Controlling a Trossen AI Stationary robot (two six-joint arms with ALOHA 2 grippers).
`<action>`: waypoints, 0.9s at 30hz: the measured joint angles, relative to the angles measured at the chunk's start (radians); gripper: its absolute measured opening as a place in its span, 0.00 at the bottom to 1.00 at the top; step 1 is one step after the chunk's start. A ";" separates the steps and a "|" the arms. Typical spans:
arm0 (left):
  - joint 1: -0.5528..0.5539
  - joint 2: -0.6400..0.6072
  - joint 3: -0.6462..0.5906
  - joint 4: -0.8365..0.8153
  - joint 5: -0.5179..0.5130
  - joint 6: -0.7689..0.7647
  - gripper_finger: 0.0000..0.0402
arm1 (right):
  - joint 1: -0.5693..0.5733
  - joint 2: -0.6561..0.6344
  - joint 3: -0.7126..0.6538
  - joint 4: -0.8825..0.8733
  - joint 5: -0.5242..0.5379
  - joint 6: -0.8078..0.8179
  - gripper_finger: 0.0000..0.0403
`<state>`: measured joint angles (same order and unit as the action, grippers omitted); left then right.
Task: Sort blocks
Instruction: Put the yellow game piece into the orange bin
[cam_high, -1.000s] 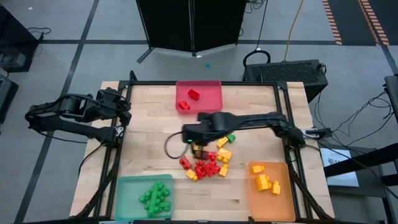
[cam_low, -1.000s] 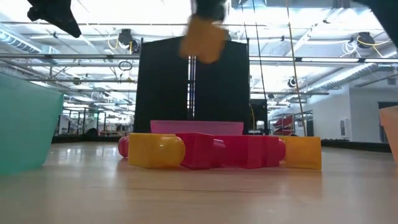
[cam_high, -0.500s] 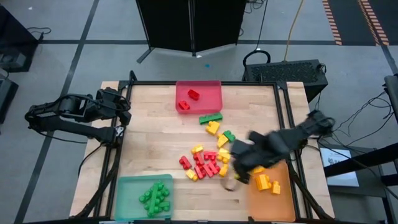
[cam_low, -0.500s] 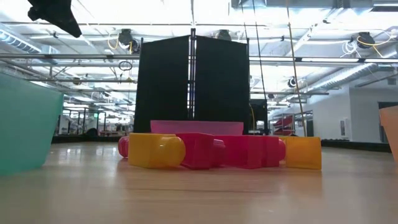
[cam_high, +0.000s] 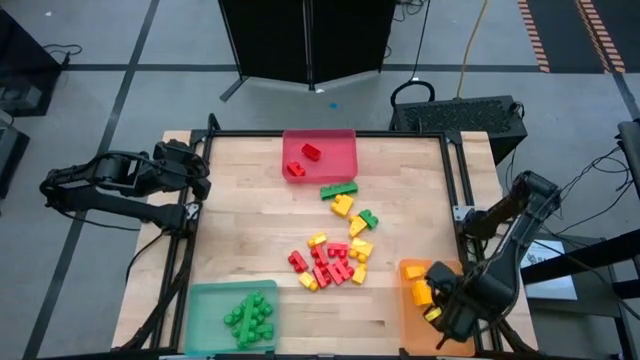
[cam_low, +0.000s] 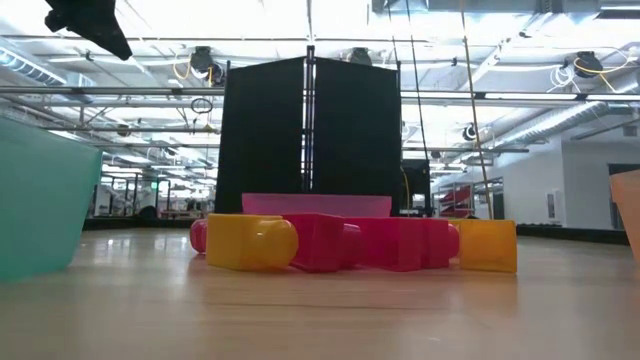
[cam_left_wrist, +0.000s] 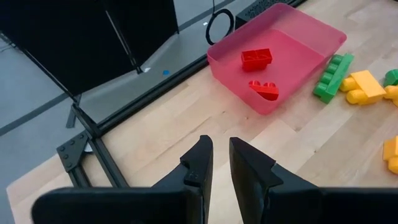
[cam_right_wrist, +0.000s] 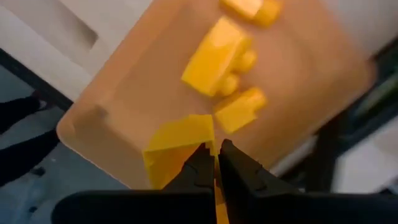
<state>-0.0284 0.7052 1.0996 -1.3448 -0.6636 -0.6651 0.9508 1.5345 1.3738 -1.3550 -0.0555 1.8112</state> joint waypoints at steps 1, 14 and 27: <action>0.000 0.000 0.000 0.000 0.000 0.000 0.15 | 0.011 0.000 -0.026 0.050 0.002 0.020 0.00; 0.000 0.000 0.000 0.000 0.000 0.000 0.15 | 0.052 0.000 -0.228 0.469 0.002 0.017 0.06; 0.000 0.000 0.000 0.000 0.000 0.000 0.15 | 0.017 -0.007 -0.231 0.484 0.059 -0.095 0.34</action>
<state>-0.0285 0.7052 1.0996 -1.3445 -0.6636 -0.6647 0.9682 1.5271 1.1431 -0.8714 0.0037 1.7165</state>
